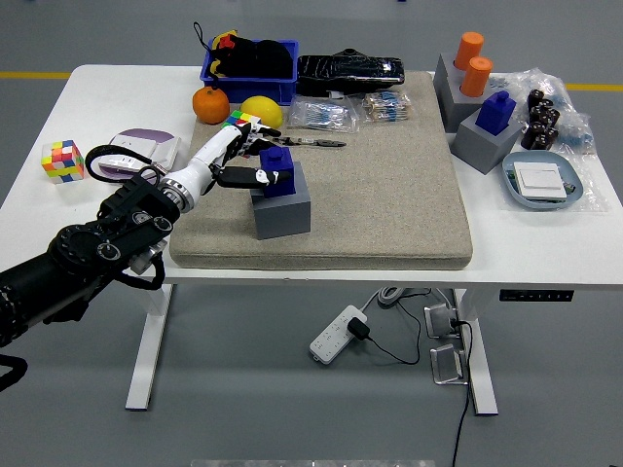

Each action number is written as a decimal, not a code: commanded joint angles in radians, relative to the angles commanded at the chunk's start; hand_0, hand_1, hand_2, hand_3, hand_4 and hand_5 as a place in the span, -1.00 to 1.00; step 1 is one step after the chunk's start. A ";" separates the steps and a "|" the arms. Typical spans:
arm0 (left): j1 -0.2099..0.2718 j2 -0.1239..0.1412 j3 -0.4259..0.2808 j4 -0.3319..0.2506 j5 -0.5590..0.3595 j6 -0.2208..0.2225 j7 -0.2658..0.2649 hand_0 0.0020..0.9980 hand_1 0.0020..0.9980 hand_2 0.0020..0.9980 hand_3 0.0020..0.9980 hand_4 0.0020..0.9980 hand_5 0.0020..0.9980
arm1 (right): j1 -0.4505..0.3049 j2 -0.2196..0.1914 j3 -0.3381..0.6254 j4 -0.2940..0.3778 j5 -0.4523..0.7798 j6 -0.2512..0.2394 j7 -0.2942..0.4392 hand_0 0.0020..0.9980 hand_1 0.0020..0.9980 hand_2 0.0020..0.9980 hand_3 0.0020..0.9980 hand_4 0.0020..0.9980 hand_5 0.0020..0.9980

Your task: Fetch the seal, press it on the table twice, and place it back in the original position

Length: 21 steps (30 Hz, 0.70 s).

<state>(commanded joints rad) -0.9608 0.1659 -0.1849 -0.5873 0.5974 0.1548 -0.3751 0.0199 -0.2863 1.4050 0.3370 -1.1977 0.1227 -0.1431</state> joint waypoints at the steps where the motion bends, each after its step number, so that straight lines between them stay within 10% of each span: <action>1: -0.001 0.001 -0.002 0.000 0.002 -0.001 -0.003 0.75 0.80 0.68 0.76 0.98 -0.55 | 0.000 0.000 0.000 0.000 0.000 0.000 0.000 0.66 0.46 0.39 0.42 0.49 0.03; 4: -0.004 0.005 -0.006 0.002 0.016 -0.007 -0.016 0.75 0.80 0.68 0.76 0.98 -0.55 | 0.001 -0.001 -0.001 0.000 0.001 0.000 0.000 0.66 0.46 0.39 0.42 0.49 0.03; 5: -0.005 0.007 -0.007 0.003 0.019 -0.011 -0.018 1.00 1.00 1.00 1.00 1.00 -0.10 | 0.001 -0.001 -0.001 0.000 0.000 0.000 0.000 0.67 0.46 0.39 0.42 0.49 0.03; 9: -0.006 0.022 -0.018 0.005 0.034 -0.047 -0.016 1.00 1.00 1.00 1.00 1.00 -0.10 | 0.002 -0.003 -0.002 0.000 0.000 0.000 -0.001 0.67 0.46 0.39 0.42 0.49 0.03; 21: -0.007 0.153 -0.060 0.032 0.024 -0.021 -0.045 1.00 1.00 1.00 1.00 1.00 0.20 | -0.003 -0.008 0.002 0.000 -0.006 0.000 -0.001 0.66 0.46 0.39 0.42 0.49 0.03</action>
<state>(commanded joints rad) -0.9678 0.3192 -0.2452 -0.5556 0.6212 0.1341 -0.4201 0.0166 -0.2940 1.4073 0.3372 -1.2039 0.1223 -0.1444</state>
